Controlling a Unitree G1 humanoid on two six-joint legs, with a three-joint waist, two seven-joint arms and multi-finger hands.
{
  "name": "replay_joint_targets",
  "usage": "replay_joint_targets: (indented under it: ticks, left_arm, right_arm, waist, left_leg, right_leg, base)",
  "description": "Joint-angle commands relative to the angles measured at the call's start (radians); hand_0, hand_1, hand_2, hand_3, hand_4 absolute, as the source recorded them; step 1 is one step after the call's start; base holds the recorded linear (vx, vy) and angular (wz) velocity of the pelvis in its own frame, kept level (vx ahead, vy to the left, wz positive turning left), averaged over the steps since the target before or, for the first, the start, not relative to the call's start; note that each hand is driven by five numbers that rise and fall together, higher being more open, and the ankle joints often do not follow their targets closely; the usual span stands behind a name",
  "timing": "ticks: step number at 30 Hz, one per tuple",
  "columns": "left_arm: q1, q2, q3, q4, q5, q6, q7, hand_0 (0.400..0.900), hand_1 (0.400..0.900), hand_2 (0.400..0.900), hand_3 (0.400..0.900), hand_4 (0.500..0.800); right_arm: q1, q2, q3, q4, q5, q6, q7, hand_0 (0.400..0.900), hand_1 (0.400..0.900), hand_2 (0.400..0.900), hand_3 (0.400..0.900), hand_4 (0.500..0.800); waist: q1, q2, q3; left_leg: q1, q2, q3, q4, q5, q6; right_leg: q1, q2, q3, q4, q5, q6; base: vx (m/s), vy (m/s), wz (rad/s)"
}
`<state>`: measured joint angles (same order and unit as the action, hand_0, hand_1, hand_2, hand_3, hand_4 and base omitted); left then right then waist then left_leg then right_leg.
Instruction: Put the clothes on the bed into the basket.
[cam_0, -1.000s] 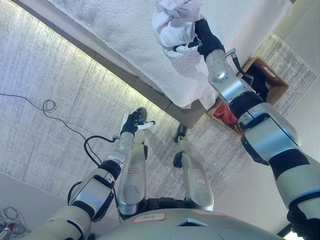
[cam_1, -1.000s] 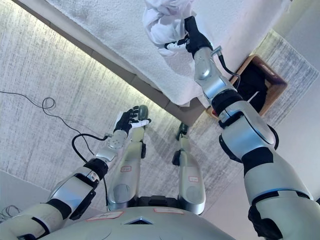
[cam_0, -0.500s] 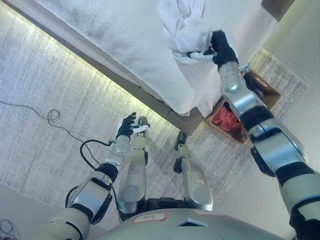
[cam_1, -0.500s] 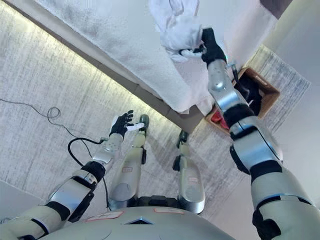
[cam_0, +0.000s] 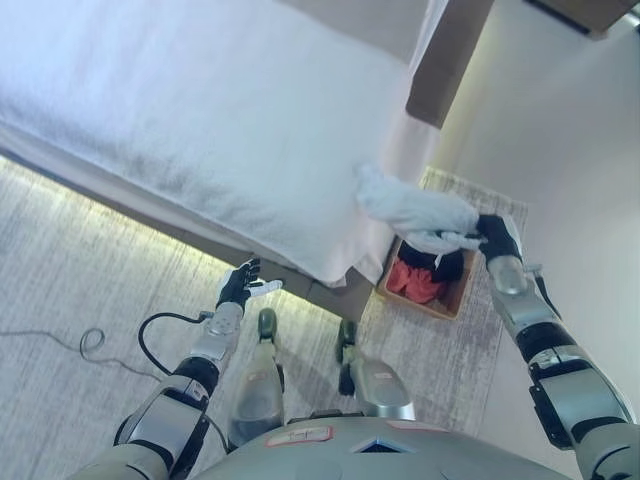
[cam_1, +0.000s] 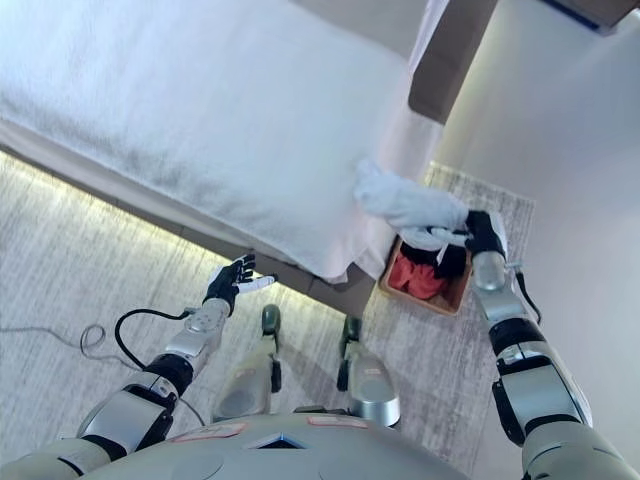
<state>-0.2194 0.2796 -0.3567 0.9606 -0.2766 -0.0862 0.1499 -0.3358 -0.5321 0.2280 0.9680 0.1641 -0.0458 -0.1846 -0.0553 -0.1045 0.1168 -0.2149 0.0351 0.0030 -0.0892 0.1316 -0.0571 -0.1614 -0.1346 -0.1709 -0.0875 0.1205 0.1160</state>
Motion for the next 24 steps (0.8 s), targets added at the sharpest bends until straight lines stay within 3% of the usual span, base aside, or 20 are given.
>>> replay_joint_targets:
  ticks: [1,9,24]
  left_arm:
    - [0.003,0.016,0.009,0.008,0.025,-0.034,-0.029,0.900,0.900,0.900,0.900,0.800]
    - [0.060,0.012,0.022,0.015,0.020,-0.024,-0.067,0.900,0.900,0.900,0.900,0.800]
    - [0.085,-0.011,-0.005,0.018,0.031,-0.013,-0.090,0.900,0.900,0.900,0.900,0.800]
  right_arm:
    - [-0.018,-0.090,-0.056,0.095,0.043,-0.046,-0.003,0.400,0.400,0.400,0.400,0.500]
    - [-0.002,-0.163,-0.154,0.323,0.119,-0.026,0.033,0.400,0.400,0.400,0.400,0.500]
    - [-0.072,-0.232,-0.148,0.405,0.151,-0.011,0.048,0.400,0.400,0.400,0.400,0.500]
  waist:
    - [0.000,-0.020,-0.107]
    - [-0.006,-0.003,-0.157]
    - [0.006,0.023,-0.179]
  left_leg:
    - [0.040,0.025,0.000,0.002,-0.077,-0.021]
    - [0.078,0.038,0.009,0.002,-0.087,-0.029]
    - [0.095,0.052,0.004,0.002,-0.087,-0.041]
  right_leg:
    - [0.016,-0.065,0.046,0.034,-0.026,0.050]
    - [0.061,-0.052,0.053,0.017,-0.034,0.044]
    - [0.094,-0.033,0.044,0.000,-0.051,0.033]
  base:
    - [0.05,-0.030,-0.13]
    - [0.04,-0.036,-0.05]
    - [0.01,-0.024,0.00]
